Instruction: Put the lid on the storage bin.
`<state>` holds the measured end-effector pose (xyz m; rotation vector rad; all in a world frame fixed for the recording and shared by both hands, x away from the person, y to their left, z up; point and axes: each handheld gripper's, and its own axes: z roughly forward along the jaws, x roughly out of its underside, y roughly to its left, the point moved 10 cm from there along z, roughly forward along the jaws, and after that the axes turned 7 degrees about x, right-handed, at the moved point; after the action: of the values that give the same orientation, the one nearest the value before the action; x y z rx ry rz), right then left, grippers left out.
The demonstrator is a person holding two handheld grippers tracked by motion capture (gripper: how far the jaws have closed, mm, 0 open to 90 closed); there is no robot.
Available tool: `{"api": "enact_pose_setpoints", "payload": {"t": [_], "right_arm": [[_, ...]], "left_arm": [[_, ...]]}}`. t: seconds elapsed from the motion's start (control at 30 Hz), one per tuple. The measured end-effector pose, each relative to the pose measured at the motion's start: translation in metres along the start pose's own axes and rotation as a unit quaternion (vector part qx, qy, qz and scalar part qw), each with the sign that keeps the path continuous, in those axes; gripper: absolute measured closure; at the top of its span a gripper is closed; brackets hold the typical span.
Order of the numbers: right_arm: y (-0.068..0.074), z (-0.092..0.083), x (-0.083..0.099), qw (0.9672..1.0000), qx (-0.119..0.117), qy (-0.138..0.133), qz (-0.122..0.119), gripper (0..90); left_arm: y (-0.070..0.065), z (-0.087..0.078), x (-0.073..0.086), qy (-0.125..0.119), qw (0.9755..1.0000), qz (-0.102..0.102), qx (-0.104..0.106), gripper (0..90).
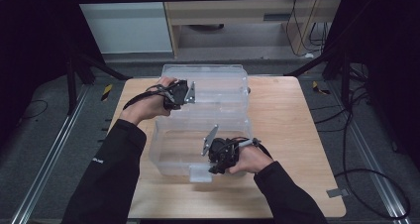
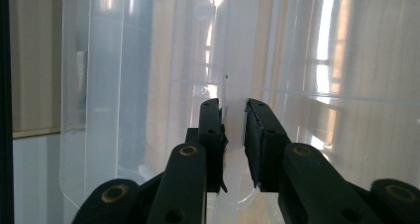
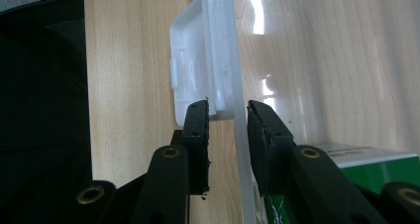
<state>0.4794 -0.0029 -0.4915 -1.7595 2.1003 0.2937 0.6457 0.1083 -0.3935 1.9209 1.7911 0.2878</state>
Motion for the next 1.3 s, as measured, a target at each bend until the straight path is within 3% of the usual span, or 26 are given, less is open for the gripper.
{"api": "enact_pose_setpoints", "payload": {"t": [0.13, 0.37, 0.57, 0.83, 1.0, 1.03, 1.3], "right_arm": [[0.0, 0.0, 0.0, 1.0, 0.002, -0.001, 0.0, 71.2], [0.0, 0.0, 0.0, 1.0, 0.005, 0.001, 0.004, 71.2], [0.001, 0.0, 0.0, 1.0, 0.003, 0.0, 0.003, 71.3], [0.001, 0.0, 0.0, 1.0, 0.007, -0.001, -0.002, 71.4], [0.002, 0.0, 0.0, 1.0, 0.008, -0.004, -0.004, 71.4], [0.002, 0.0, 0.0, 1.0, 0.008, -0.004, -0.004, 71.4], [0.002, 0.0, 0.001, 0.9999, 0.009, -0.006, -0.006, 71.4]], "left_arm": [[-0.001, -0.003, -0.002, 0.016, 0.9997, 0.016, 0.002, 79.4], [-0.004, -0.006, -0.004, 0.021, 0.9996, 0.018, 0.008, 80.2], [-0.012, -0.015, -0.006, 0.008, 0.9997, 0.014, 0.016, 81.0], [-0.023, -0.025, -0.008, -0.03, 0.9994, -0.002, 0.02, 82.1], [-0.03, -0.03, -0.009, -0.029, 0.9995, 0.004, 0.013, 82.4], [-0.031, -0.032, -0.008, -0.023, 0.9996, 0.012, 0.01, 82.4], [-0.045, -0.04, -0.008, -0.026, 0.9995, 0.017, 0.003, 82.4]]}}
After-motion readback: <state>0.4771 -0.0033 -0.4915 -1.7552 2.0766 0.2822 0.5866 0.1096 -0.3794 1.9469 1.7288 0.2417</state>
